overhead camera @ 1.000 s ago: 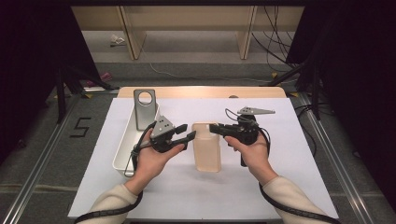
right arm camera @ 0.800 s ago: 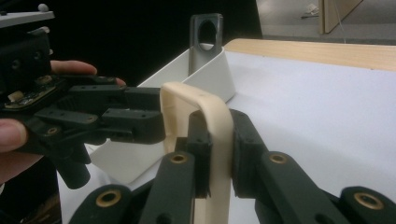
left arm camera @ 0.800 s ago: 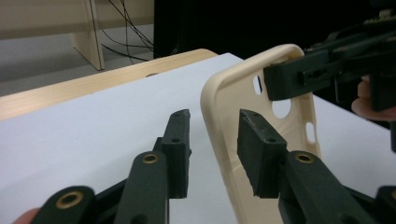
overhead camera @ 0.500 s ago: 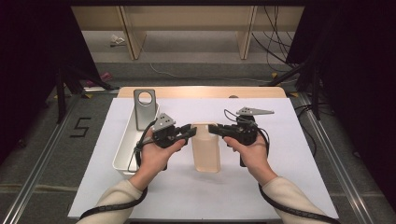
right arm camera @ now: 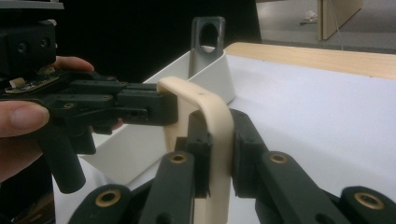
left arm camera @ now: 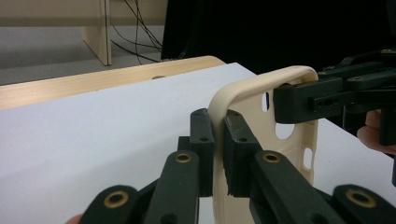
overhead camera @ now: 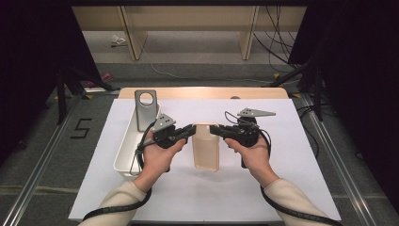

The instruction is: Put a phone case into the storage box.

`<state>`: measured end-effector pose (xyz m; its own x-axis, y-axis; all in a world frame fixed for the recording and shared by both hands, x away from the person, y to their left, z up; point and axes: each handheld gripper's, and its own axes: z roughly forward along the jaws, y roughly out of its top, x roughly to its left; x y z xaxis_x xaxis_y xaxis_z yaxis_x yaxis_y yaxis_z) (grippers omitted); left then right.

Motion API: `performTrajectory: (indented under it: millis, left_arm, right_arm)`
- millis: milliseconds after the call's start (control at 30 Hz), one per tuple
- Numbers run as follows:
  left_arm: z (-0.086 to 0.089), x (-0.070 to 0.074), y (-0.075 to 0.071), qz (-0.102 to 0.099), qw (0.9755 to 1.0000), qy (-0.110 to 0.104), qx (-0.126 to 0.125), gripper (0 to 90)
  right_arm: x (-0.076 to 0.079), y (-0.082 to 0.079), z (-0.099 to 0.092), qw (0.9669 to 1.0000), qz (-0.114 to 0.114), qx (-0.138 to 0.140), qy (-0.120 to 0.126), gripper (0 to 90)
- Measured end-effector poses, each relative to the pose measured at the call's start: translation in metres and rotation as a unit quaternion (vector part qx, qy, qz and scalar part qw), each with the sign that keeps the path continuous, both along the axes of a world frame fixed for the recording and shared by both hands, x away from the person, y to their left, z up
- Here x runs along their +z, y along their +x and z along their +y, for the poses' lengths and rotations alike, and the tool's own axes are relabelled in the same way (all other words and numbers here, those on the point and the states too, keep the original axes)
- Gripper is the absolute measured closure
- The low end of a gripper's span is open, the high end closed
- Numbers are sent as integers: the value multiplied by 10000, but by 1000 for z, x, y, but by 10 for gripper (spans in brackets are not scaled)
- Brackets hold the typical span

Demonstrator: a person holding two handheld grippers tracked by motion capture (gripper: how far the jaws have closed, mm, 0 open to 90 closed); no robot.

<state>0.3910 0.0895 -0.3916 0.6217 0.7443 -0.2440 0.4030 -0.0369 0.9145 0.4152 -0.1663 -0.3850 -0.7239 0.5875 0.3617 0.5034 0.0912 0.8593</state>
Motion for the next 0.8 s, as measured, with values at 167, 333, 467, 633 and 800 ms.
performTrajectory:
  millis: [167,333,467,633,800]
  left_arm:
    - [0,3,-1,-84,9999,59,32,840]
    - [2,4,-1,-159,9997,144,122,841]
    - [7,5,1,-189,9995,186,187,841]
    - [10,8,2,-243,9993,164,227,841]
    - [15,12,2,-330,9989,191,284,840]
  right_arm:
    - [0,0,1,10000,-80,22,-49,791]
    - [0,-1,2,9997,-187,-5,-125,718]
    - [3,-1,4,9991,-338,-40,-264,570]
    - [6,-3,4,9972,-596,-9,-449,416]
    - [7,-4,3,9953,-771,101,-572,279]
